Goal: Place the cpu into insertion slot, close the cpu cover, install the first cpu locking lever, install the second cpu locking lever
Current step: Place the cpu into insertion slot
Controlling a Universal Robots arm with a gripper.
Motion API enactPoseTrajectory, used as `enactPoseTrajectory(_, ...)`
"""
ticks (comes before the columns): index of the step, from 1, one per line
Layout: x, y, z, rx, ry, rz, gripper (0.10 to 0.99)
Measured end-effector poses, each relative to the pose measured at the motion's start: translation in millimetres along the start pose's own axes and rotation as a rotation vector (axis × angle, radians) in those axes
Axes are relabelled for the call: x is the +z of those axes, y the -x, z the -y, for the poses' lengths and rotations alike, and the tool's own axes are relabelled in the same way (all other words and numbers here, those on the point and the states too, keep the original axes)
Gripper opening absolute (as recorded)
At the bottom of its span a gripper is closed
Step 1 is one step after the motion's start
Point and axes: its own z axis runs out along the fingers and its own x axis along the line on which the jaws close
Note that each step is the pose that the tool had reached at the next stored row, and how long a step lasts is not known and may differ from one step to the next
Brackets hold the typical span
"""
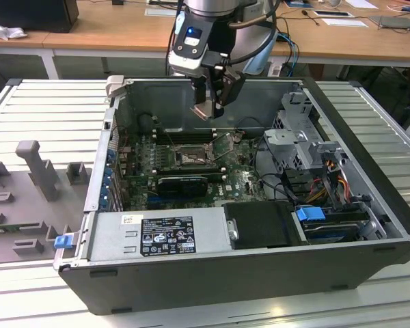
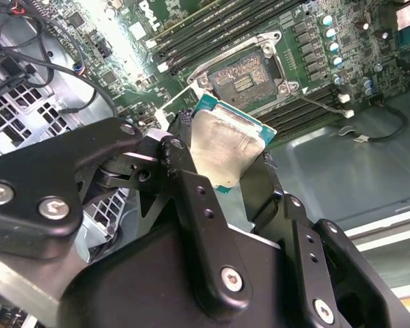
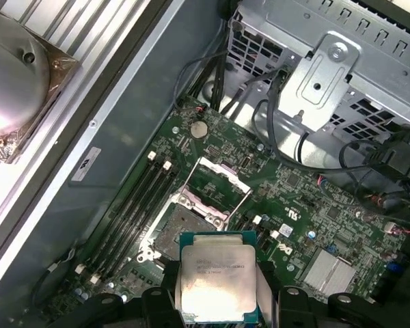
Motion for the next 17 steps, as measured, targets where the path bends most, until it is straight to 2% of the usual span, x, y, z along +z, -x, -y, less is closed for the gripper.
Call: enactPoseTrajectory(17, 1.0, 0.0, 0.1, 0.061, 0.001, 0.0054, 0.525)
